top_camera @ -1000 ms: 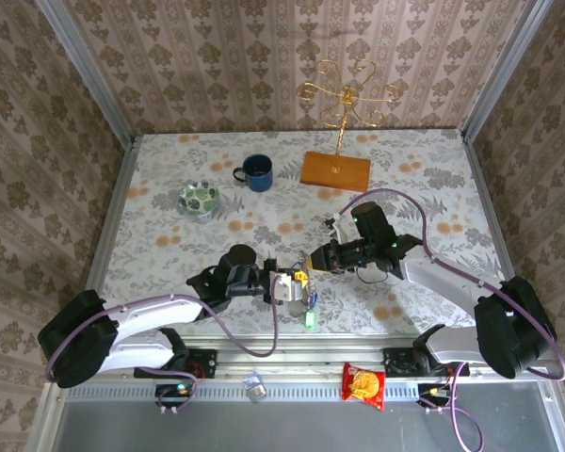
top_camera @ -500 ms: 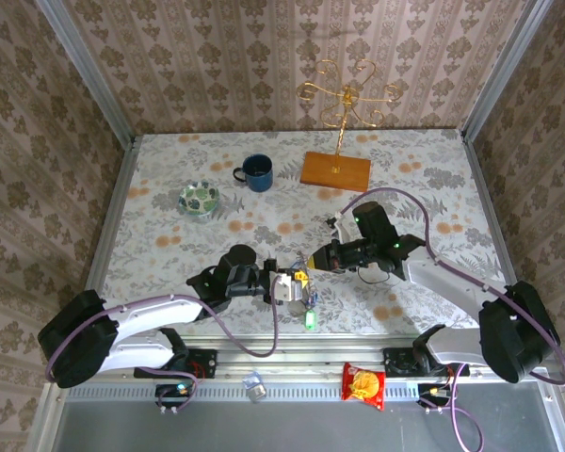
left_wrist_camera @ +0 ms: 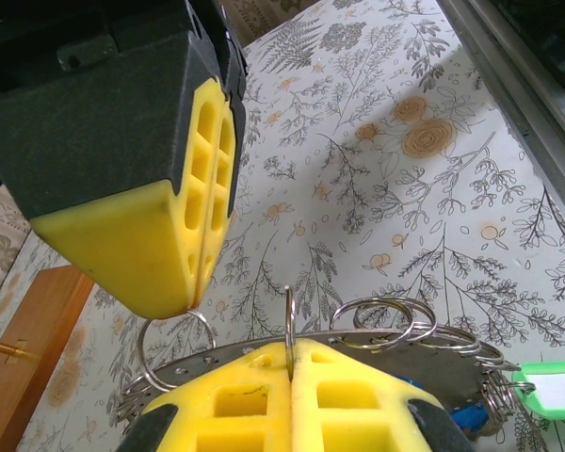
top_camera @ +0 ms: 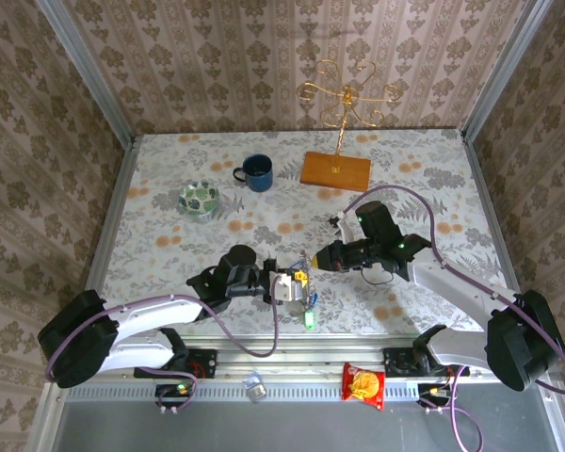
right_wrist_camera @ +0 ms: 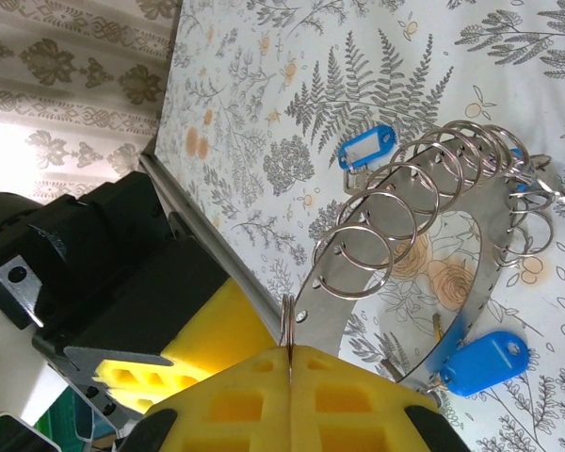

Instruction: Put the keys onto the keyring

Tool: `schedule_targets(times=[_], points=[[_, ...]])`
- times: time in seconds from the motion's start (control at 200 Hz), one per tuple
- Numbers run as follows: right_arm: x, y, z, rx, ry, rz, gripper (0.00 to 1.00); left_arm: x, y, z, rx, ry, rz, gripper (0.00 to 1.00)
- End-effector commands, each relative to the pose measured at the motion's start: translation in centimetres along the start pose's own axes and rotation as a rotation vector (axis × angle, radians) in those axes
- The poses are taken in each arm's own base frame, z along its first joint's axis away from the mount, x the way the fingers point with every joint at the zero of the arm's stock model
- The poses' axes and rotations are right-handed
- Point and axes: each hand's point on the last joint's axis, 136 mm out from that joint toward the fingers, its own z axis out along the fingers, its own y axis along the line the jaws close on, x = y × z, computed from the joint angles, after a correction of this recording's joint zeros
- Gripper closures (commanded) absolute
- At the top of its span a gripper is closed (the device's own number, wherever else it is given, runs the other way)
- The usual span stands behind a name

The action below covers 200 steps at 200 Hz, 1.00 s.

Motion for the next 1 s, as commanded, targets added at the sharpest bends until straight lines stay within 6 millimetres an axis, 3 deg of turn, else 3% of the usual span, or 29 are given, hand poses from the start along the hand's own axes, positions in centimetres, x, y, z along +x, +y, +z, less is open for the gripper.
schedule_targets(times=[0.0, 0.325, 0.525, 0.615, 0.875, 0.945, 0.995], points=[[0.0, -0.3, 0.0, 0.024, 0.001, -0.021, 1.00, -0.1, -0.3, -0.1, 0.001, -0.002, 0.035, 1.00], [0.4, -0.8, 0.6, 0.008, 0.015, 0.008, 0.97, -0.1, -0.4, -0.1, 0.007, -0.001, 0.034, 1.00], [-0.2, 0.7, -0.1, -0.035, -0.024, -0.056, 1.00, 0.2, -0.6, -0.1, 0.011, 0.008, 0.027, 1.00], [-0.3, 1.4, -0.6, -0.043, -0.041, -0.109, 1.00, 0.1, -0.5, -0.1, 0.007, 0.004, 0.021, 0.89], [-0.2, 1.3, -0.2, -0.031, -0.026, -0.158, 1.00, -0.2, -0.4, -0.2, -0.003, -0.008, -0.002, 0.74], [-0.3, 1.2, -0.1, -0.024, -0.023, -0.158, 1.00, -0.2, -0.3, -0.3, -0.008, -0.010, -0.011, 0.74], [-0.3, 1.0, 0.0, -0.017, -0.020, -0.157, 1.00, -0.2, -0.4, -0.4, -0.007, -0.008, -0.013, 0.80]])
